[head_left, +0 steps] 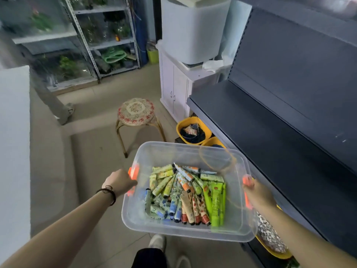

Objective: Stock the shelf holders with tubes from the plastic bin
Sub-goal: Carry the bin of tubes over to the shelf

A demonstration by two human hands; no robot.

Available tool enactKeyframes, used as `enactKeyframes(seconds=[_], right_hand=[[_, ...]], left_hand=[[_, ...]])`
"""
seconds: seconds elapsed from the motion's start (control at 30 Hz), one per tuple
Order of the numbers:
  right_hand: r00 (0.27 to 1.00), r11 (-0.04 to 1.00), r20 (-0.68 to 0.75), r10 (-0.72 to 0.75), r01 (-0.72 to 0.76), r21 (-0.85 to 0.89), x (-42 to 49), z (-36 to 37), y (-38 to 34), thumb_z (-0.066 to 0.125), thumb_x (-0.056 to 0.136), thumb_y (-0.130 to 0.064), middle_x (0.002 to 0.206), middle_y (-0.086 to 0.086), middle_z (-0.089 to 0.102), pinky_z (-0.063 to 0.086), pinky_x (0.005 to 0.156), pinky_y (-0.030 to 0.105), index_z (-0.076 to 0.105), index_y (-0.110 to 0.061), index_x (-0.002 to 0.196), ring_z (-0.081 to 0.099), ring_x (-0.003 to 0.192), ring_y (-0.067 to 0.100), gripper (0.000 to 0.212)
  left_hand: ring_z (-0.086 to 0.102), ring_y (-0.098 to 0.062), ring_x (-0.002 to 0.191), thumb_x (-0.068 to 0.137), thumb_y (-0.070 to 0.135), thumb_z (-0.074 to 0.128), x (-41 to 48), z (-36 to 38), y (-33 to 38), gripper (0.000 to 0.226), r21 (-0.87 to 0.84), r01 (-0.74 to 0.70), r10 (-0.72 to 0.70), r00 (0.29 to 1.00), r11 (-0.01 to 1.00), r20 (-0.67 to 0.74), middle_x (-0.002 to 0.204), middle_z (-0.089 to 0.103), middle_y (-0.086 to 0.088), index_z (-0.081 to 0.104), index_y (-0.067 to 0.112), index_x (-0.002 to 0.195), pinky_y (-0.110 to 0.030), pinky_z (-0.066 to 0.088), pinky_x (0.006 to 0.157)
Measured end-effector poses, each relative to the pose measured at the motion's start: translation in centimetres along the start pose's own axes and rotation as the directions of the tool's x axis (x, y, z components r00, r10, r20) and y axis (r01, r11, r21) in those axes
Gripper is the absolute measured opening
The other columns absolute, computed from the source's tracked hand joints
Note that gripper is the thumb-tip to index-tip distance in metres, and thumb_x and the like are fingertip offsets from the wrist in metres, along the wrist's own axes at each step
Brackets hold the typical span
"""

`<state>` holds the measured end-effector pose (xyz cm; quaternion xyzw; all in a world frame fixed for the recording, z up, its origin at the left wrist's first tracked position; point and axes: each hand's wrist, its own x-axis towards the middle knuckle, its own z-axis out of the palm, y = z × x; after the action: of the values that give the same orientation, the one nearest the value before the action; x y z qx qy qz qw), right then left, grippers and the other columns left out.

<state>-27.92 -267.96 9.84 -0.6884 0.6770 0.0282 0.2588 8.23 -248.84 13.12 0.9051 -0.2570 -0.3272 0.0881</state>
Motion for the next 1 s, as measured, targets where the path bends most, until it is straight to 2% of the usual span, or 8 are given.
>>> enactKeyframes(seconds=[0.17, 0.33, 0.47, 0.53, 0.63, 0.77, 0.9, 1.0], right_hand=[[0.991, 0.990, 0.060, 0.118, -0.122, 0.069, 6.9, 5.5, -0.9, 0.049, 0.096, -0.032, 0.060, 0.004, 0.052, 0.034, 0.048, 0.025, 0.046, -0.014, 0.066, 0.052, 0.053, 0.018, 0.036], [0.974, 0.975, 0.103, 0.202, -0.210, 0.072, 13.3, 12.7, -0.6, 0.049, 0.097, -0.034, 0.072, 0.007, 0.056, 0.040, 0.055, 0.029, 0.050, -0.011, 0.078, 0.056, 0.065, 0.024, 0.030], [0.965, 0.967, 0.111, 0.236, -0.245, 0.076, 17.3, 16.7, -0.8, 0.050, 0.097, -0.035, 0.077, 0.009, 0.059, 0.037, 0.050, 0.027, 0.050, -0.008, 0.084, 0.053, 0.058, 0.020, 0.030], [0.966, 0.969, 0.106, 0.234, -0.241, 0.061, 18.9, 17.9, -1.0, 0.049, 0.098, -0.035, 0.084, 0.012, 0.060, 0.041, 0.058, 0.029, 0.050, -0.008, 0.088, 0.056, 0.067, 0.025, 0.028], [0.961, 0.964, 0.117, 0.251, -0.259, 0.056, 20.5, 19.6, -1.0, 0.049, 0.098, -0.031, 0.085, 0.012, 0.058, 0.044, 0.064, 0.032, 0.050, -0.008, 0.091, 0.056, 0.074, 0.027, 0.024], [0.961, 0.964, 0.099, 0.259, -0.263, 0.036, 21.3, 21.6, -1.2, 0.050, 0.098, -0.030, 0.099, 0.020, 0.063, 0.047, 0.069, 0.034, 0.055, -0.004, 0.100, 0.061, 0.083, 0.032, 0.026], [0.961, 0.965, 0.105, 0.257, -0.262, 0.030, 22.8, 21.5, -1.8, 0.047, 0.098, -0.030, 0.095, 0.017, 0.060, 0.041, 0.068, 0.032, 0.054, -0.005, 0.101, 0.052, 0.077, 0.027, 0.026], [0.970, 0.973, 0.081, 0.231, -0.232, 0.001, 23.1, 21.5, -1.5, 0.048, 0.098, -0.031, 0.099, 0.020, 0.063, 0.048, 0.071, 0.036, 0.056, -0.003, 0.106, 0.058, 0.081, 0.031, 0.031]], left_hand=[[0.053, -0.019, 0.053, 0.073, 0.016, 0.058, 9.1, 3.1, 1.1, 0.015, 0.031, 0.010, -0.011, 0.999, 0.999, 0.047, 0.058, 0.057, -0.002, 0.059, 0.007, 0.062, -0.020, 0.036, 0.047], [0.052, -0.020, 0.053, 0.076, 0.014, 0.055, 18.3, 8.5, 1.0, 0.020, 0.027, 0.017, -0.019, 0.997, 0.999, 0.074, 0.057, 0.057, -0.002, 0.051, 0.010, 0.057, -0.022, 0.035, 0.047], [0.055, -0.024, 0.057, 0.077, 0.015, 0.057, 23.9, 11.7, 0.4, 0.020, 0.020, 0.027, -0.028, 0.995, 0.999, 0.093, 0.061, 0.059, -0.005, 0.055, 0.009, 0.059, -0.023, 0.040, 0.051], [0.056, -0.025, 0.058, 0.078, 0.017, 0.057, 25.8, 13.0, 0.1, 0.019, 0.003, 0.033, -0.034, 0.995, 0.999, 0.097, 0.064, 0.061, -0.007, 0.057, 0.008, 0.061, -0.025, 0.043, 0.055], [0.056, -0.027, 0.060, 0.080, 0.018, 0.058, 27.6, 14.4, -0.4, 0.021, -0.003, 0.040, -0.040, 0.993, 0.999, 0.114, 0.066, 0.060, -0.008, 0.057, 0.007, 0.063, -0.027, 0.045, 0.058], [0.058, -0.029, 0.065, 0.083, 0.019, 0.058, 28.9, 15.9, -1.0, 0.020, -0.013, 0.063, -0.061, 0.991, 0.998, 0.120, 0.071, 0.062, -0.011, 0.058, 0.006, 0.067, -0.027, 0.044, 0.059], [0.059, -0.028, 0.068, 0.085, 0.020, 0.058, 30.1, 15.8, -0.7, 0.022, -0.007, 0.026, -0.026, 0.995, 1.000, 0.097, 0.071, 0.062, -0.010, 0.057, 0.007, 0.067, -0.028, 0.044, 0.059], [0.063, -0.030, 0.075, 0.084, 0.022, 0.058, 30.1, 15.7, -0.8, 0.021, 0.018, 0.002, -0.004, 0.996, 1.000, 0.094, 0.076, 0.067, -0.010, 0.061, 0.007, 0.070, -0.031, 0.049, 0.066]])
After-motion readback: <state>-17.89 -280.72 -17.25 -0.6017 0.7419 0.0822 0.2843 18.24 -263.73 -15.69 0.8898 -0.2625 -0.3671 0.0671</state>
